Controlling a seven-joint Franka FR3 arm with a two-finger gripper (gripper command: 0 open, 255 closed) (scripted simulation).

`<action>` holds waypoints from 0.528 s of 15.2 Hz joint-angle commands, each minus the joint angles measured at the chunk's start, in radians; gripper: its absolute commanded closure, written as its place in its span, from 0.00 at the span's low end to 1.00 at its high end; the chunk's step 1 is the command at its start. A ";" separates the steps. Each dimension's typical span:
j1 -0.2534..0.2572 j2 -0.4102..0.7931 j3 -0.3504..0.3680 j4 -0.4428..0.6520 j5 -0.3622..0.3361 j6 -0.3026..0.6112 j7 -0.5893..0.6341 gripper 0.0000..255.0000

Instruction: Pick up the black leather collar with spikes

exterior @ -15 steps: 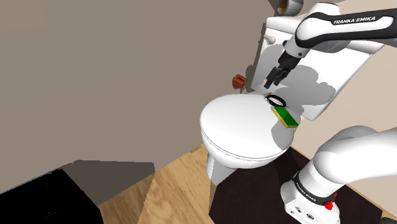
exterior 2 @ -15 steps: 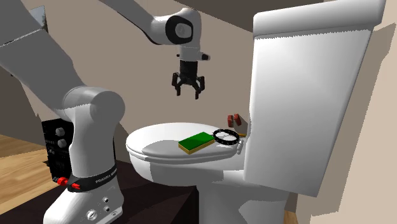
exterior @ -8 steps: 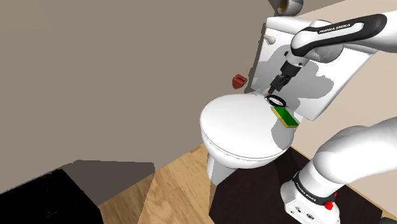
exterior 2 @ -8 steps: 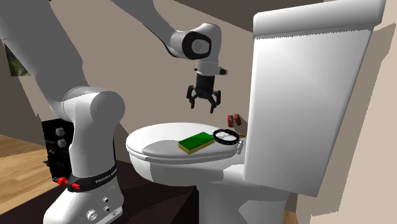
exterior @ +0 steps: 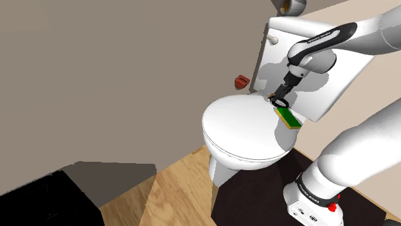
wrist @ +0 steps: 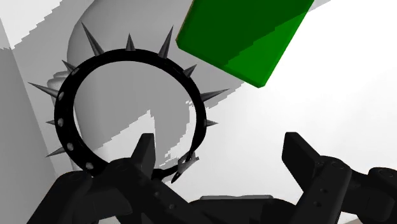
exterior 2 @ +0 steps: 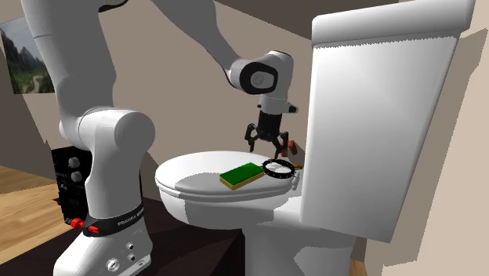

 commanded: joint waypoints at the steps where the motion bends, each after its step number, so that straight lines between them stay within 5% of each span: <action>1: 0.004 0.019 -0.010 -0.011 0.016 0.025 -0.022 0.00; 7: 0.015 0.061 -0.022 -0.028 0.056 0.071 -0.060 0.00; 8: 0.016 0.062 -0.023 -0.029 0.057 0.072 -0.061 1.00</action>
